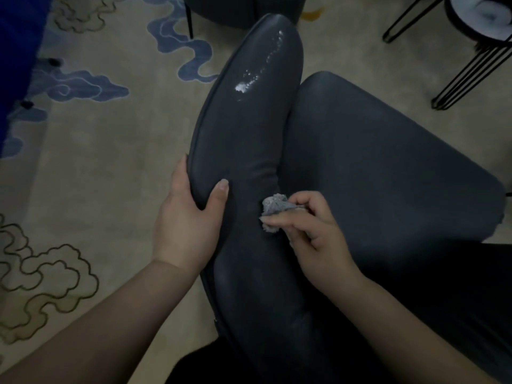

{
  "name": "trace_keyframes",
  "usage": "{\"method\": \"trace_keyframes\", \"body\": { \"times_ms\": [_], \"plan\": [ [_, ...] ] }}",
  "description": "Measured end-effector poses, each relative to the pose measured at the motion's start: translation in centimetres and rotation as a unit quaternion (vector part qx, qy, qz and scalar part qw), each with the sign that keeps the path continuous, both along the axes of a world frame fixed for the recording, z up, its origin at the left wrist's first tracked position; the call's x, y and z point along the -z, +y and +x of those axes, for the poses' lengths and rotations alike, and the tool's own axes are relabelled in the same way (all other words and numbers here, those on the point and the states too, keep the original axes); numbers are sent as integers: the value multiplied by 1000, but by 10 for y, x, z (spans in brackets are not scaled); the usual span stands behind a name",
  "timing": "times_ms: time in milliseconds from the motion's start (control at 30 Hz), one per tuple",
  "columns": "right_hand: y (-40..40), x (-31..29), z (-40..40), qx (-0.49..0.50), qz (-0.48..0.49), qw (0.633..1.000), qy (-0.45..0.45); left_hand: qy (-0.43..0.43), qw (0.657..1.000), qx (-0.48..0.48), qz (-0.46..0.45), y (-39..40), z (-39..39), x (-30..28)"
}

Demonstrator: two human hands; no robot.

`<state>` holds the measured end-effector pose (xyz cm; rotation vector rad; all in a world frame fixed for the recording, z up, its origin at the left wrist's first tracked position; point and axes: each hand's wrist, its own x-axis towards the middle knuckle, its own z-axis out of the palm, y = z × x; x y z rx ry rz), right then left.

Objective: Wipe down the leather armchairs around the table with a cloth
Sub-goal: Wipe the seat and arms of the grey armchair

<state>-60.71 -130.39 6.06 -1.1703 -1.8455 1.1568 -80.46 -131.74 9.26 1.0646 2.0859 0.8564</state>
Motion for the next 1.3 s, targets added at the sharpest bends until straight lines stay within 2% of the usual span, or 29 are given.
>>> {"method": "trace_keyframes", "body": {
  "times_ms": [167,300,367,500,667,833,1000,1100,1233,1300],
  "plan": [
    [10,5,3,89,-67,994,19,-3,1000,-7,-5,0,1,-3],
    [24,-4,-33,69,22,997,36,8,1000,5,-29,1,-1,-7],
    [46,-2,-47,75,53,996,17,26,998,23,-44,2,-2,-10],
    [95,-3,-64,152,15,988,-1,53,996,56,-43,9,-10,-10],
    [131,-12,-93,64,154,986,-26,35,992,116,-21,60,-29,-5],
    [153,-15,-96,224,39,974,16,55,979,193,-35,112,-42,-5],
    [187,-18,-110,342,-52,937,59,-37,967,249,-44,143,-50,-4],
    [206,-22,-113,308,-56,950,13,-78,961,261,-48,146,-52,-1],
    [174,-20,-108,188,35,981,-40,-85,960,264,-37,145,-51,5],
    [164,-17,-105,167,40,985,-33,-88,961,261,-31,145,-51,6]
  ]
}}
